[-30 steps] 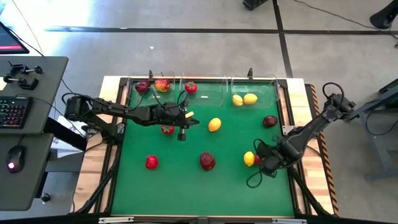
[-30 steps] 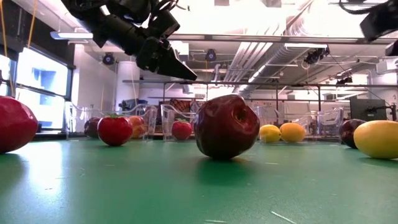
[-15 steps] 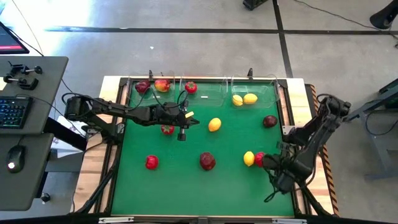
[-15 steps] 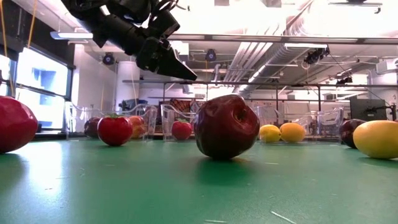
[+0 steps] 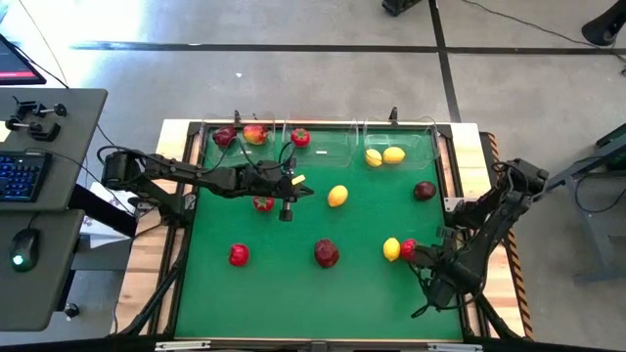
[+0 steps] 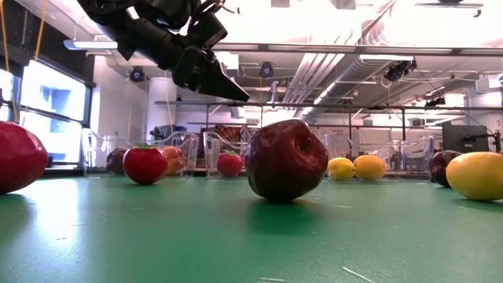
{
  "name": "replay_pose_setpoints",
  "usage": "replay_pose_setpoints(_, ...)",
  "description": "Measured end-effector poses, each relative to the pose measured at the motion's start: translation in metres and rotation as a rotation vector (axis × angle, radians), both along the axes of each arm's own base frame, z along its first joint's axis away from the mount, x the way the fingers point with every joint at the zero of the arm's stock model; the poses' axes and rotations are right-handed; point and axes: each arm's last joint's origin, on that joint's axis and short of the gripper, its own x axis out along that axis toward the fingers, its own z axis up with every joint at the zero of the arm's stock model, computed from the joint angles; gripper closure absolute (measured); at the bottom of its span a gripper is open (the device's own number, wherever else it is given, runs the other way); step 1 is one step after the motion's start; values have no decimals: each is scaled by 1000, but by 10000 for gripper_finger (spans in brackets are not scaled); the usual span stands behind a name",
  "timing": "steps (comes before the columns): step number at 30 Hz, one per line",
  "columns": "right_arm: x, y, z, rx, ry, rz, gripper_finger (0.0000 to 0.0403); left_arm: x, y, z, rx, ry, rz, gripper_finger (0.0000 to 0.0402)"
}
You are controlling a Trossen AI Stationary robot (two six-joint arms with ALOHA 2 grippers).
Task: Sort produce into baskets
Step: Put the bottom right tomato into the middle transparent bin
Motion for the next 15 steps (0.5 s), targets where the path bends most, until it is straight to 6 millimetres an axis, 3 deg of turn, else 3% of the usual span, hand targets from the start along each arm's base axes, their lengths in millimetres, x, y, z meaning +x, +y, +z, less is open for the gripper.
replay_pose_setpoints(9,-10,5,2,-98,-128,87,398,0,0,0,1,1,0,401)
replay_pose_setpoints(15,-11,5,3,-137,-197,105,348,0,0,0,10,3,-5,401)
